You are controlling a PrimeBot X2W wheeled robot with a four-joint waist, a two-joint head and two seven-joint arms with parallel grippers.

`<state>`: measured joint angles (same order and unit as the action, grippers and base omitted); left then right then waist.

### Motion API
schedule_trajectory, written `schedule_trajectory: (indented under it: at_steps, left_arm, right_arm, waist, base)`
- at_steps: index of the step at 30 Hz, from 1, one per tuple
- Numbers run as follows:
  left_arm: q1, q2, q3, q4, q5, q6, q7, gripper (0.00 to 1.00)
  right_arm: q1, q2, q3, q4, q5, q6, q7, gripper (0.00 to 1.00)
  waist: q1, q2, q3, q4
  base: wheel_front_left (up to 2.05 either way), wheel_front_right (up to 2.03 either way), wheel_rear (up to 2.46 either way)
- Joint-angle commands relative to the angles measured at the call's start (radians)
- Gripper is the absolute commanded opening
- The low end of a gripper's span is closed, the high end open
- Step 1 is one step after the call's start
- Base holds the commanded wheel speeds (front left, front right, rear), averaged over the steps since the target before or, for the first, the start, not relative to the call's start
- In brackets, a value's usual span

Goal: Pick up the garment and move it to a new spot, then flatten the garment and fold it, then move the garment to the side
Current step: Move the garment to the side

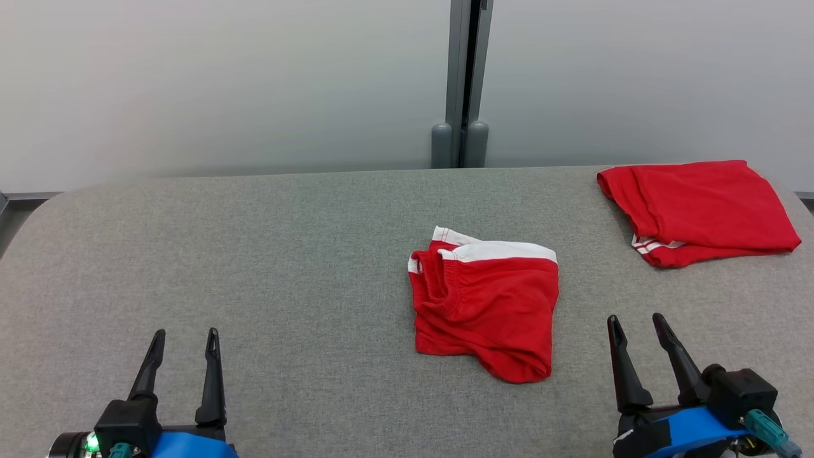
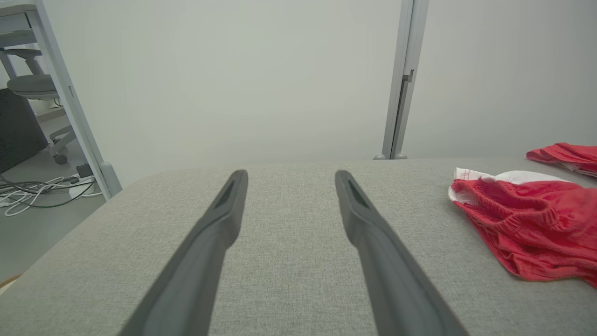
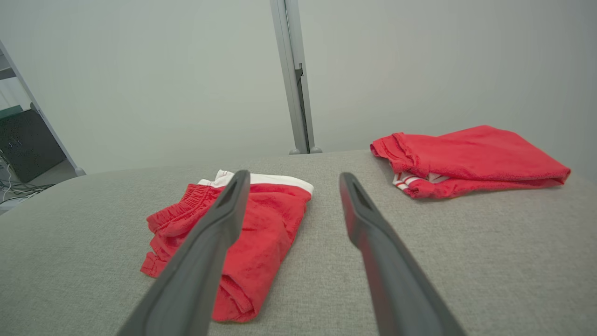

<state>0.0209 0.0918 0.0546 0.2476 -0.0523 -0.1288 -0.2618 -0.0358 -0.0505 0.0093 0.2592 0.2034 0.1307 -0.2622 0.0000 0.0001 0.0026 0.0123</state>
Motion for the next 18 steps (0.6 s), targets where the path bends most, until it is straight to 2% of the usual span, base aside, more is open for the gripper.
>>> schedule_trajectory:
  at_steps: [1,10,18]
  left_arm:
    - [0.008,0.000,0.001,-0.001,0.001,0.003,-0.004,1.00]
    - [0.007,-0.003,0.005,-0.004,0.000,0.004,-0.004,1.00]
    - [-0.015,-0.007,-0.001,-0.004,-0.004,0.003,-0.004,1.00]
  right_arm:
    - [0.012,0.000,-0.001,0.003,0.000,0.000,-0.003,1.00]
    - [-0.008,0.000,-0.006,0.019,0.000,0.000,-0.003,1.00]
    - [-0.141,-0.006,0.014,0.045,-0.056,0.000,0.001,1.00]
  waist:
    - [0.0000,-0.0001,0.000,0.001]
    - [0.0000,-0.0001,-0.002,0.003]
    - [0.0000,-0.0001,0.009,0.010]
  base:
    - [0.00,0.00,0.00]
    - [0.00,0.00,0.00]
    - [0.00,0.00,0.00]
